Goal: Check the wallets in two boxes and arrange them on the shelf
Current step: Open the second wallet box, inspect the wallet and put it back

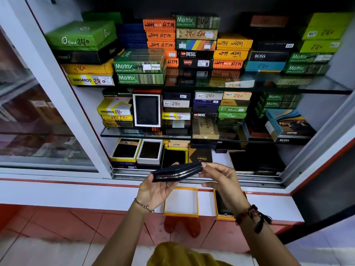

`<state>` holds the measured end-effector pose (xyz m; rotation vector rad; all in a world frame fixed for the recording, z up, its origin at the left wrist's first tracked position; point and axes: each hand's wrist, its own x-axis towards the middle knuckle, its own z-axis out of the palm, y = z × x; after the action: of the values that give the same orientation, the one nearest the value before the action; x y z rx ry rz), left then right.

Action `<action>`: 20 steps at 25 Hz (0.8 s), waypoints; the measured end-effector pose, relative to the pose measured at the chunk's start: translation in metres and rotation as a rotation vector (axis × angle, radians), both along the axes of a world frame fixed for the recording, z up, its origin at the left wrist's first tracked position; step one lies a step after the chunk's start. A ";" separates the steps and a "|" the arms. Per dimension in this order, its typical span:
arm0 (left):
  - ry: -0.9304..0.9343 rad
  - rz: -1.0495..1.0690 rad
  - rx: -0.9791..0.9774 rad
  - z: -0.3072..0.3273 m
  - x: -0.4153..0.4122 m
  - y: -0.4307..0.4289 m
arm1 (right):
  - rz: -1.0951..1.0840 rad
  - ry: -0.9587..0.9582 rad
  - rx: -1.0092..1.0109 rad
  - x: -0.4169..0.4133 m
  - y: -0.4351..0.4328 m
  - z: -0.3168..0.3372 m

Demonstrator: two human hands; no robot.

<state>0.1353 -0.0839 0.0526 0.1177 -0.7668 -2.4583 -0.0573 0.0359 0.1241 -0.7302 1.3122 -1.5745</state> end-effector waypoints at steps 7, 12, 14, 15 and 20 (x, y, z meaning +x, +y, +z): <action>0.131 -0.255 0.034 -0.001 -0.008 0.007 | 0.080 0.132 0.040 0.016 -0.005 -0.006; 0.098 -0.312 0.066 -0.002 -0.001 0.002 | 0.102 0.146 -0.021 0.019 0.003 0.002; 0.104 -0.311 0.063 -0.002 0.002 0.000 | 0.106 0.137 -0.050 0.018 0.006 0.007; 0.107 -0.310 0.075 -0.003 0.005 -0.002 | 0.106 0.132 -0.074 0.016 0.007 0.009; 0.052 -0.229 0.036 -0.014 0.026 -0.013 | 0.048 0.119 -0.206 -0.003 0.013 0.019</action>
<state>0.1610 -0.0973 0.0384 -0.0224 -0.7497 -2.6808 -0.0602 0.0485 0.1429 -0.9891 1.2185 -1.6646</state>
